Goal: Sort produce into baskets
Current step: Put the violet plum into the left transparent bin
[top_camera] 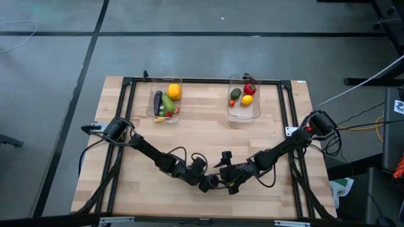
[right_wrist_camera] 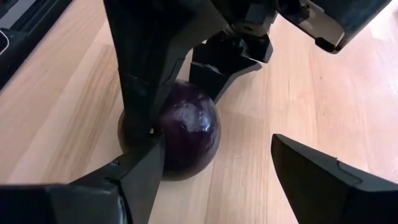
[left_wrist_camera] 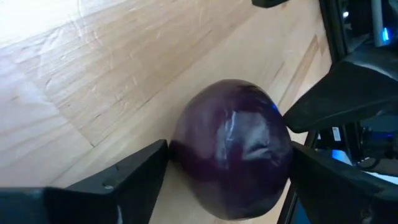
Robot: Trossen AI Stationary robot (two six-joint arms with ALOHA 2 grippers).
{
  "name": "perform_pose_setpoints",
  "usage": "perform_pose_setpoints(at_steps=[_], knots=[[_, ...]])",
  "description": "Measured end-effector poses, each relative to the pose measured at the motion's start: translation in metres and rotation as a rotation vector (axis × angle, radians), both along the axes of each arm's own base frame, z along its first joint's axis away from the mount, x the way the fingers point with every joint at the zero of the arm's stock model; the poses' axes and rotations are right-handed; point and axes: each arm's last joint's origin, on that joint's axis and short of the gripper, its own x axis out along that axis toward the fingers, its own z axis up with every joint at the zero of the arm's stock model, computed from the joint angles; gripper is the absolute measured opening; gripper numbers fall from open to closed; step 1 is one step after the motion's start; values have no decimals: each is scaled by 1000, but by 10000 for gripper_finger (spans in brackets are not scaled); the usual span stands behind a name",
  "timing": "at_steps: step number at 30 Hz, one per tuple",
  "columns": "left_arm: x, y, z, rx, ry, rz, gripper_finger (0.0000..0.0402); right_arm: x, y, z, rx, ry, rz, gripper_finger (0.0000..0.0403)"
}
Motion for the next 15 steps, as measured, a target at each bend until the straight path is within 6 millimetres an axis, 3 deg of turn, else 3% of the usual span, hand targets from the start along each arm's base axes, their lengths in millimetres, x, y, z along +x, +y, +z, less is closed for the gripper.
perform_pose_setpoints(at_steps=[7,15], knots=[[0,0,0,14,-5,-6,283,-2,-1,3,-23,5,22,292],[1,2,1,64,-18,-41,279,-16,-9,31,-27,14,25,292]])
